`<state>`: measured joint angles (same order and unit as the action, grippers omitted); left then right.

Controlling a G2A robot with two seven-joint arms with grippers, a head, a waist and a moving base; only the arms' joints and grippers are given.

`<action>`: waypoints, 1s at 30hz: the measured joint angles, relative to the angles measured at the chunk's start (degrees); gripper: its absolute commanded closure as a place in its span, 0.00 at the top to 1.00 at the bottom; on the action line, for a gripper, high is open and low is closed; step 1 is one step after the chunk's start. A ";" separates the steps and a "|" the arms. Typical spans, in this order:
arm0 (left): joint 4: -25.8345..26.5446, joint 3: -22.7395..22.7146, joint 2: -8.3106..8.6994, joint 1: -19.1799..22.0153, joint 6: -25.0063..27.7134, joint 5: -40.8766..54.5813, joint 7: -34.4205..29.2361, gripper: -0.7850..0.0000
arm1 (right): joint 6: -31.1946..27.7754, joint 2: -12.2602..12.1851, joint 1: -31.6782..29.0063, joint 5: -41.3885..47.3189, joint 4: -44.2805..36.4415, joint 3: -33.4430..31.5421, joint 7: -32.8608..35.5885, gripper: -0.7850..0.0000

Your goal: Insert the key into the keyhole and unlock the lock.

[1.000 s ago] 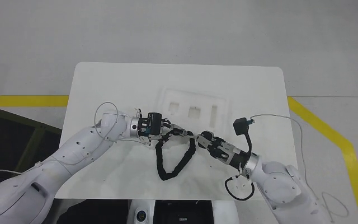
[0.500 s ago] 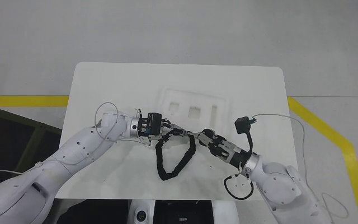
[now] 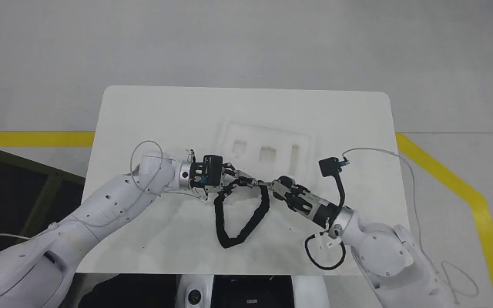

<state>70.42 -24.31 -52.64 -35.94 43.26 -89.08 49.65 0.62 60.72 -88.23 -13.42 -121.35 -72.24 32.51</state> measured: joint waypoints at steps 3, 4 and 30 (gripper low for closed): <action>0.00 0.00 0.00 0.00 0.00 0.00 0.00 0.00 | 0.70 0.05 0.27 -0.04 -0.30 0.33 0.44 0.00; 0.00 0.00 0.00 0.00 0.00 0.00 0.00 0.00 | 0.78 0.06 0.33 -0.07 -0.42 0.45 0.59 0.00; 0.00 0.00 0.00 0.00 0.00 0.00 0.00 0.00 | 3.65 0.63 1.84 -1.16 -0.22 2.18 -0.57 0.00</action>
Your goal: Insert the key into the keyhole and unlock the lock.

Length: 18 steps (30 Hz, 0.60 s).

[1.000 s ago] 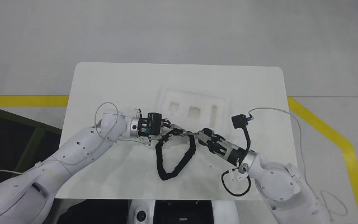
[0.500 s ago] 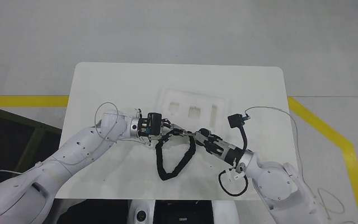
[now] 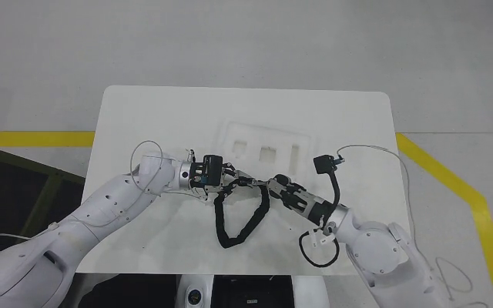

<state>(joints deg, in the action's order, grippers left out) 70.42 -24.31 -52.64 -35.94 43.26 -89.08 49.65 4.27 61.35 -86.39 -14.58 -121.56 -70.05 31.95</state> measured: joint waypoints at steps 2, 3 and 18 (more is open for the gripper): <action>0.00 0.00 0.00 0.00 0.00 0.00 0.00 0.00 | 0.20 0.04 0.13 -0.19 0.00 0.19 0.01 0.00; 0.00 0.00 0.00 0.00 0.00 0.00 0.00 0.00 | 0.36 0.08 0.26 -0.33 0.04 0.34 -0.02 0.00; 0.00 0.00 0.00 0.00 0.00 0.00 0.00 0.00 | 4.17 0.44 0.40 -6.71 -2.37 2.76 -1.86 0.00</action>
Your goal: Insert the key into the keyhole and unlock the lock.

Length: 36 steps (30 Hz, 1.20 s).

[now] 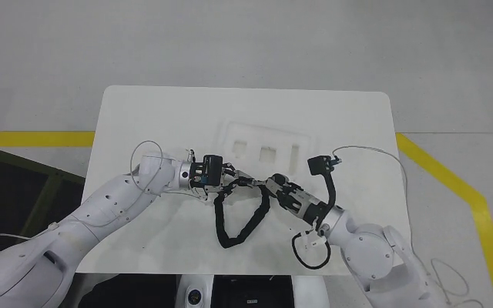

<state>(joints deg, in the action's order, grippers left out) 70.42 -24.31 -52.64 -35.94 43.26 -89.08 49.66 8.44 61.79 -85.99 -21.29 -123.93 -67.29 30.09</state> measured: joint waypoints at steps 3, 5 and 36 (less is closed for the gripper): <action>0.00 0.00 0.00 0.00 0.00 0.00 0.00 0.00 | 0.40 0.10 0.02 -0.50 -0.10 0.40 -0.31 0.00; 0.00 0.00 0.00 0.00 0.00 0.00 0.00 0.00 | 0.48 0.17 0.02 -0.61 -0.06 0.62 -0.51 0.00; 0.00 0.00 0.00 0.00 0.00 0.00 0.00 0.00 | 1.23 1.23 0.91 -3.42 1.32 4.14 -1.31 0.00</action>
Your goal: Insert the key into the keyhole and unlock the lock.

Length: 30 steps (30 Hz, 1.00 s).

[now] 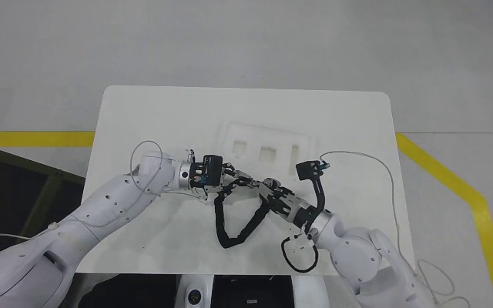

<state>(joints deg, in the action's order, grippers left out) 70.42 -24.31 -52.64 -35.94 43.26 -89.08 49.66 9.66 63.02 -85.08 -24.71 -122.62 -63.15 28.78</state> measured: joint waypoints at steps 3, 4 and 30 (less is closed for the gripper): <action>0.00 0.00 0.00 0.00 0.00 0.00 0.00 0.00 | 0.76 0.09 0.40 -1.93 -0.47 0.53 -0.16 0.00; 0.00 0.00 0.00 0.00 0.00 0.01 0.01 0.00 | 1.14 0.12 0.46 -2.75 -0.77 0.76 -0.25 0.00; 0.00 0.00 0.00 0.00 0.00 0.00 0.00 0.00 | 7.14 1.60 3.24 -8.87 -0.86 5.36 1.09 0.26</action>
<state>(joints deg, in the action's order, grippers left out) 70.42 -24.31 -52.64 -35.94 43.26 -89.08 49.66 16.80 64.62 -81.84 -33.58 -123.47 -57.79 29.87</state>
